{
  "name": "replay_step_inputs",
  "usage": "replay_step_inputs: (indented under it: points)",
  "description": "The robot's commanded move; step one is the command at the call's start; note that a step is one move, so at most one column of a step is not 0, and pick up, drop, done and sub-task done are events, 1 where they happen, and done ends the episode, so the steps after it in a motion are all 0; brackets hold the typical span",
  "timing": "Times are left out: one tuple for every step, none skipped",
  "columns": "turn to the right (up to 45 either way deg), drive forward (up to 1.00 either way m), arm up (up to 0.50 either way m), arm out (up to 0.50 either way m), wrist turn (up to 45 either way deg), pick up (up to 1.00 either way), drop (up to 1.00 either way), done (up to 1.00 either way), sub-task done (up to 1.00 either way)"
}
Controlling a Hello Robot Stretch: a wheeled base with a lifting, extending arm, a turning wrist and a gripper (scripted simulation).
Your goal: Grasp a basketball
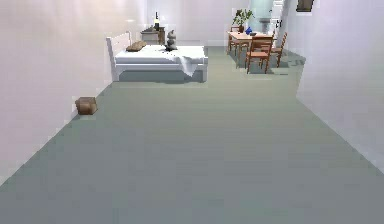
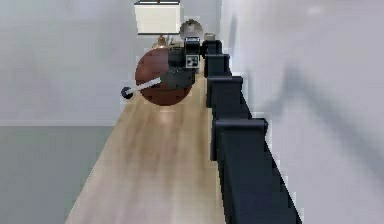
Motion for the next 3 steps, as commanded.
replay_step_inputs:
  points:
    - [0.0,0.0,0.0,0.0,24.0,0.0,0.0,0.0,0.0]
    - [0.0,0.0,0.0,0.0,0.0,1.0,0.0,0.0,0.0]
    - [0.0,0.0,0.0,0.0,0.0,0.0,0.0,1.0,0.0]
